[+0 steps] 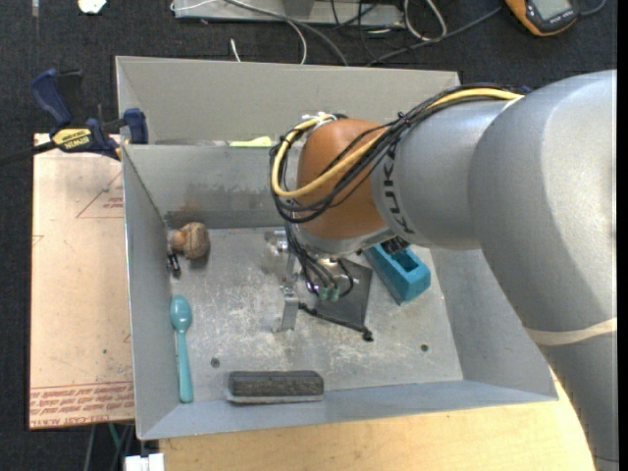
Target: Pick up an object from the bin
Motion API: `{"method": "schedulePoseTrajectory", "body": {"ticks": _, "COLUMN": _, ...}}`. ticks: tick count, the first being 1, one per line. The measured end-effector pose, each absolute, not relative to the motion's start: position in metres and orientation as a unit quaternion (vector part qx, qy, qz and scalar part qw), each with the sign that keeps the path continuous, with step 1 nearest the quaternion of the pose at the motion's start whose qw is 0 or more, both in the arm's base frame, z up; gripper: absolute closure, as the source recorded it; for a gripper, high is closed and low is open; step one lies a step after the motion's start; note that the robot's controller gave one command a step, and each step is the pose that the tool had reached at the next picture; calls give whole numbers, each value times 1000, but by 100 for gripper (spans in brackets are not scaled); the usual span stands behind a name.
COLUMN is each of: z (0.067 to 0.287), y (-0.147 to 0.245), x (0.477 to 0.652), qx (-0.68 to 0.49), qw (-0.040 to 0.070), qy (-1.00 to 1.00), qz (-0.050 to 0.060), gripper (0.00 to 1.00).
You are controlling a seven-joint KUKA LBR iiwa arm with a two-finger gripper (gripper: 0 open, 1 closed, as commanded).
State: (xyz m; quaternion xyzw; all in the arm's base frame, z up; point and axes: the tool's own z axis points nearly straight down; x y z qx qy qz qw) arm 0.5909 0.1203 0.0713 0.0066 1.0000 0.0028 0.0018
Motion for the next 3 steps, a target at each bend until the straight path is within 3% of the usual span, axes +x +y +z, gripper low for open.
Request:
{"method": "schedulePoseTrajectory", "body": {"ticks": 1, "z": 71, "y": 91, "x": 574, "qx": -159, "qw": 4, "qy": 987, "qz": 3, "gripper": 0}}
{"method": "schedulePoseTrajectory", "body": {"ticks": 2, "z": 71, "y": 70, "x": 573, "qx": -115, "qw": 4, "qy": 993, "qz": 4, "gripper": 0}}
{"method": "schedulePoseTrajectory", "body": {"ticks": 3, "z": 71, "y": 7, "x": 603, "qx": -142, "qw": 7, "qy": 990, "qz": 3, "gripper": 100}}
